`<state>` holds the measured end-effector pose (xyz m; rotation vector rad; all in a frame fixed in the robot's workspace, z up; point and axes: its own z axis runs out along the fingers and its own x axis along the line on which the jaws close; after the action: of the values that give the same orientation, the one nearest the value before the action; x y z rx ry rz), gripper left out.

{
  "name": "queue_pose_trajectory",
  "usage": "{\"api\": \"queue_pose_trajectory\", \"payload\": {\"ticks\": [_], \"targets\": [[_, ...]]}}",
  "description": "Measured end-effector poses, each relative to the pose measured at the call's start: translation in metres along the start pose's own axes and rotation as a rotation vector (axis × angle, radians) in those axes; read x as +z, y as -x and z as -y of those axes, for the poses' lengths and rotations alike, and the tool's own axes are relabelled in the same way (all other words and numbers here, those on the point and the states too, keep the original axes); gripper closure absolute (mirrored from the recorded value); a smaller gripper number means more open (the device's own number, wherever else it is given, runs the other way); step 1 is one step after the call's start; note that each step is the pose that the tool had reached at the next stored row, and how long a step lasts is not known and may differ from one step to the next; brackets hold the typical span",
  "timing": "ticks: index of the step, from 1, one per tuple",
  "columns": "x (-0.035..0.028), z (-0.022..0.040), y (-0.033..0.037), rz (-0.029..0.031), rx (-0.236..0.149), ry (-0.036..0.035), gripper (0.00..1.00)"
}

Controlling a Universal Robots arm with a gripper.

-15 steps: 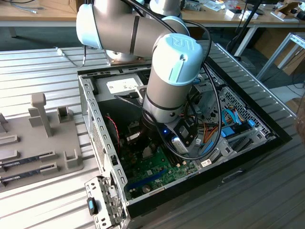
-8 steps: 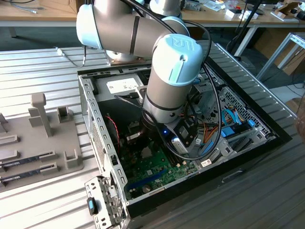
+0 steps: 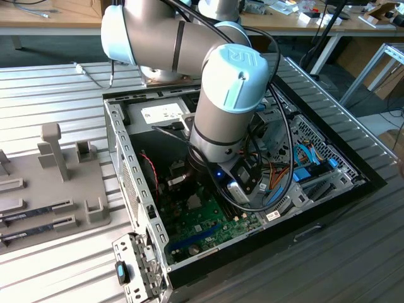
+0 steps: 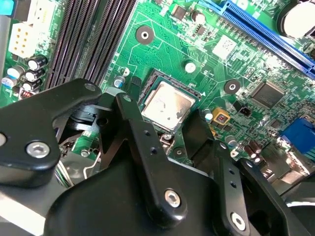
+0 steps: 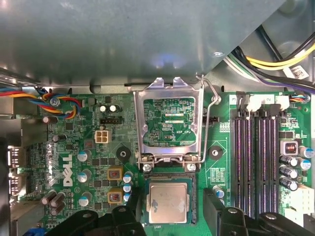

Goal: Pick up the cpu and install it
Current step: 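Place the cpu into insertion slot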

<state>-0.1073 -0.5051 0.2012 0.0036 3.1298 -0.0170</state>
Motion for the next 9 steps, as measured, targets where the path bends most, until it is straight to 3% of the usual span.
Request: {"api": "queue_pose_trajectory", "payload": {"ticks": [4,5,9], "targets": [[-0.0007,-0.0001,0.0003,0.0001,0.0,-0.0033,0.39],[-0.0008,-0.0001,0.0011,-0.0003,0.0,-0.0068,0.39],[-0.0008,-0.0001,0.0052,-0.005,0.0,-0.009,0.39]]}}
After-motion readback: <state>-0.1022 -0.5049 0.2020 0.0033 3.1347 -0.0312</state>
